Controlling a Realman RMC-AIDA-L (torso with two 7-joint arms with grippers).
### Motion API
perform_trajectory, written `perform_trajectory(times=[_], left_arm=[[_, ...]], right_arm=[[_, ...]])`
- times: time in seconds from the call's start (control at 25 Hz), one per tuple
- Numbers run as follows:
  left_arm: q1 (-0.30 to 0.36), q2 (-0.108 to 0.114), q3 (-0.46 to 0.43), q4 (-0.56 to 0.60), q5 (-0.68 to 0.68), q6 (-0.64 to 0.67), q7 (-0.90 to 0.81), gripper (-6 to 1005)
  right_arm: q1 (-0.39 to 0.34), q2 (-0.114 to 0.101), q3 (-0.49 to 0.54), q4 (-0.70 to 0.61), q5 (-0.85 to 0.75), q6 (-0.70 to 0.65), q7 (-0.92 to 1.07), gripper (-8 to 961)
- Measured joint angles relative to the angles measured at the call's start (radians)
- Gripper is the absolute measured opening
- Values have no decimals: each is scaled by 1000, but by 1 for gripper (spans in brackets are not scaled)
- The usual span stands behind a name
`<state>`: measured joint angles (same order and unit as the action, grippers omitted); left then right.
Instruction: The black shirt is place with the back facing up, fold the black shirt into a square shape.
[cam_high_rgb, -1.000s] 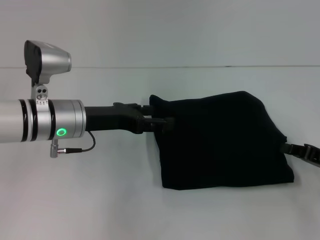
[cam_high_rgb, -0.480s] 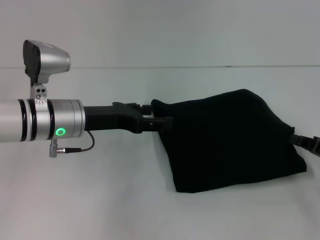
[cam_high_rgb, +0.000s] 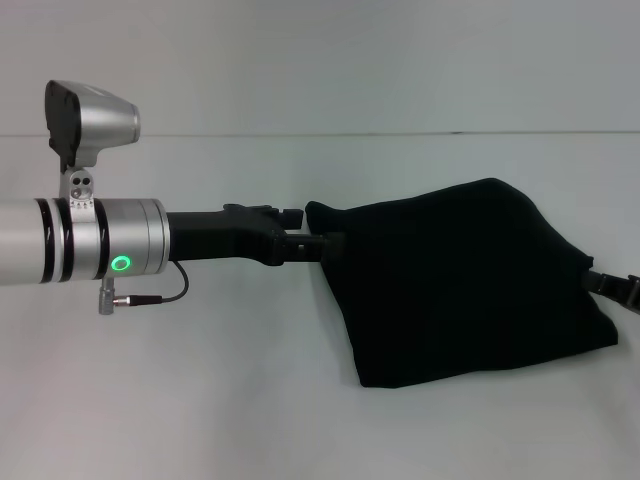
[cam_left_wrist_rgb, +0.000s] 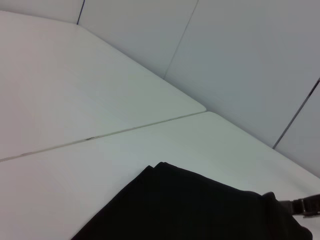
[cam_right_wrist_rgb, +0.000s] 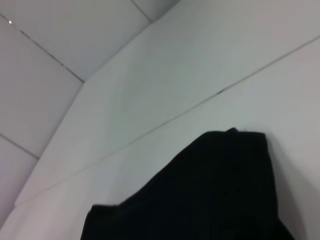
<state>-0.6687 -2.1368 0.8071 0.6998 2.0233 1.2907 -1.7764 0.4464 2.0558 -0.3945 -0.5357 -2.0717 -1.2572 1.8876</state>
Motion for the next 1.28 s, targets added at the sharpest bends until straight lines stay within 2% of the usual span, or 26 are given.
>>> perform_trajectory(times=[0.56,0.92,1.12,1.28], left_arm=[[-5,2,1,0,0,-2,-12,861],[-10,5,-3,-2,0,4,-17,863],[-11,6,-6,1,0,3,-25,863],[-11,7,-8,2,0,5,-27,864]], right_arm=[[1,-15,-18,-9,-83,-129,-8,20],[-1,-21,-14,-9,-84,-125,-5,35],[3,-37,-14,-2,-83,-134,0,49],[-5,-45,17,-7,-76,-139,0,127]])
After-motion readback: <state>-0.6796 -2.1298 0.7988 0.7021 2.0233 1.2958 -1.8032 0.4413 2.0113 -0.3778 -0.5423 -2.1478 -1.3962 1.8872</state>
